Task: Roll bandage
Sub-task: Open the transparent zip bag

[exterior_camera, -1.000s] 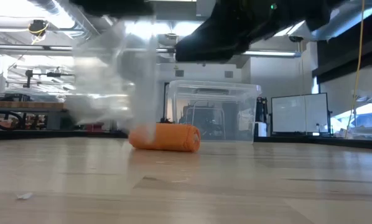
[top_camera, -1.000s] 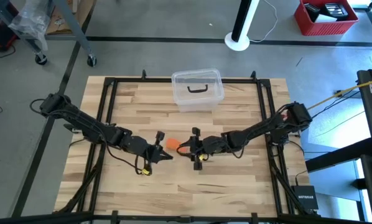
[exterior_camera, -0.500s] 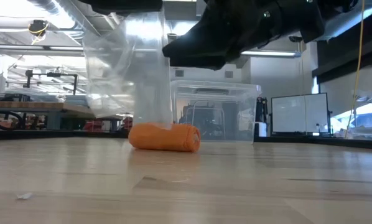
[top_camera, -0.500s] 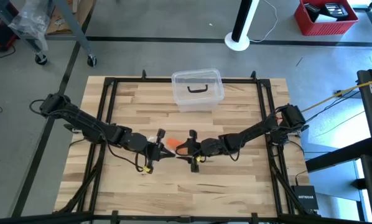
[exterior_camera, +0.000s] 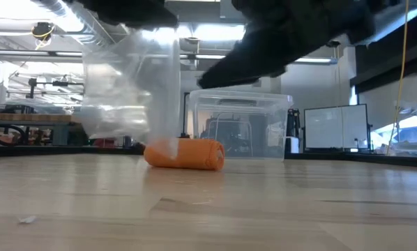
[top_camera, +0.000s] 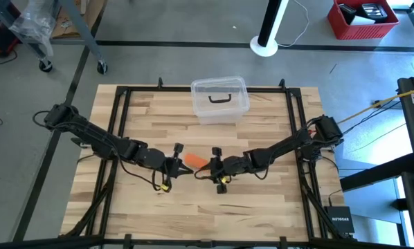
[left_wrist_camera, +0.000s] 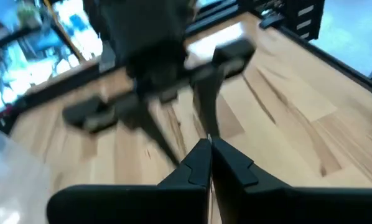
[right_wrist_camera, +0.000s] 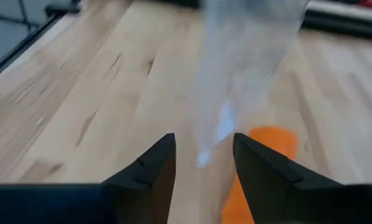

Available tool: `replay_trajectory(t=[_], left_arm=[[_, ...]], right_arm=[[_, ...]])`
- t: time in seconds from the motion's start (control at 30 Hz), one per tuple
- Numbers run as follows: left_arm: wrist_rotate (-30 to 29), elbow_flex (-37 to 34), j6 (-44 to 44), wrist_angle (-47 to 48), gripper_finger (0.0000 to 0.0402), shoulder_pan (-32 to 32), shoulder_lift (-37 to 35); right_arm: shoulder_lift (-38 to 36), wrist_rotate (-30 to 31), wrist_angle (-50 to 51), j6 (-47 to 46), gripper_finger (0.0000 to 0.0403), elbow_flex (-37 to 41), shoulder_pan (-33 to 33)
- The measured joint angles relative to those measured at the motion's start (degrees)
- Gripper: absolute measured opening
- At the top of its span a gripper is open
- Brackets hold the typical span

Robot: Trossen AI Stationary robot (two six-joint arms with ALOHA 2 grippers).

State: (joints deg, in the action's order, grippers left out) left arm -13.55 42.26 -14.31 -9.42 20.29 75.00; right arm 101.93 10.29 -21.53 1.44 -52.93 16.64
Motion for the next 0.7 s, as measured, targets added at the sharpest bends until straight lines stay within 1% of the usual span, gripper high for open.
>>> replay_trajectory(t=[0.13, 0.23, 0.5, 0.7], left_arm=[[-0.1, -0.31, 4.81, 1.72, 0.0, 0.0, 0.02], [-0.12, -1.35, 6.28, 1.62, 0.0, 0.0, 0.04], [-1.24, -5.03, 9.34, -0.51, 0.0, -0.11, 1.84], [-2.11, -5.27, 9.59, -1.96, 0.0, -0.09, 4.17]], right_arm=[[-3.52, 0.0, 9.32, -2.43, 0.0162, 0.0, 0.81], [-4.89, 0.12, 12.67, -3.42, 0.0161, 0.0, 0.77], [-4.29, 0.1, 10.46, -4.0, 0.0161, 0.16, 0.59], [1.08, -1.42, -1.38, -5.84, 0.0161, 0.92, 0.59]])
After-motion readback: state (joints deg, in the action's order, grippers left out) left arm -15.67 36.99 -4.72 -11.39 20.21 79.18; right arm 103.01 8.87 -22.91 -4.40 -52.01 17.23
